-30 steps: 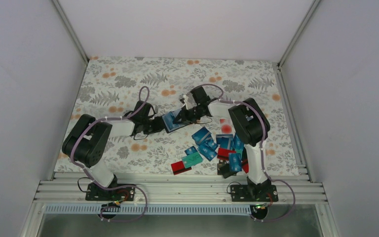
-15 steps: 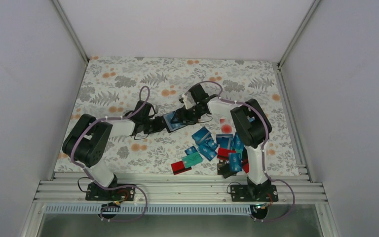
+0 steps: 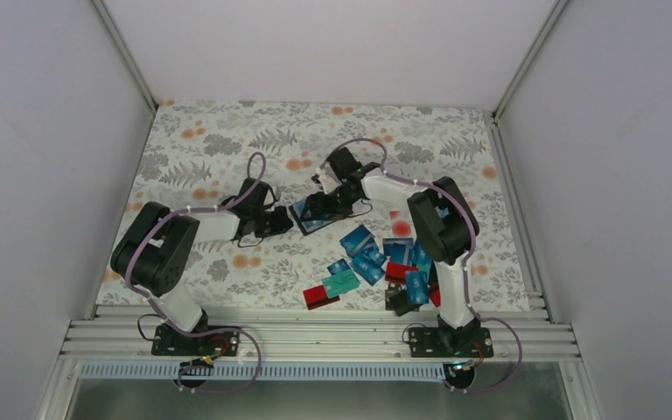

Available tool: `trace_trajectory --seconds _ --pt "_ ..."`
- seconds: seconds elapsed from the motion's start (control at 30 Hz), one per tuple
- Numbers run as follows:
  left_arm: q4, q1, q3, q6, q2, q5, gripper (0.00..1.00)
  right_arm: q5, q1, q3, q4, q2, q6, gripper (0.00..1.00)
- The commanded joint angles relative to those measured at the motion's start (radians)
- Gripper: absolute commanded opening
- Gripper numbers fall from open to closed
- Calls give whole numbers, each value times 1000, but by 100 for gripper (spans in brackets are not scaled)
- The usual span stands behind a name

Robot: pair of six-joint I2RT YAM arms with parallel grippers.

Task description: Put the credit cards into the card holder

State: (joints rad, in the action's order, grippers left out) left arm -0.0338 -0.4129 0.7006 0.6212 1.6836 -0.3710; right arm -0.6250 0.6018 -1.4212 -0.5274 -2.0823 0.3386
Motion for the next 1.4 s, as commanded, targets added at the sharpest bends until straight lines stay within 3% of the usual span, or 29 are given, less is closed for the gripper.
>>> trace_trajectory --seconds 0.0,0.27,0.67,1.07,1.37 --pt "81 -4 -7 -11 47 47 2 43 70 -60 -69 -40 -49 75" --pt "91 -3 -40 10 -4 96 2 71 107 -137 -114 -100 -61 75" --pt "232 41 -124 44 -287 303 2 -24 179 -235 -80 -159 24 76" --pt "24 42 -93 -22 -222 123 2 -18 169 -175 -43 -113 16 82" --pt "-90 59 -117 -29 -203 49 2 -111 159 -173 -22 -129 -27 89"
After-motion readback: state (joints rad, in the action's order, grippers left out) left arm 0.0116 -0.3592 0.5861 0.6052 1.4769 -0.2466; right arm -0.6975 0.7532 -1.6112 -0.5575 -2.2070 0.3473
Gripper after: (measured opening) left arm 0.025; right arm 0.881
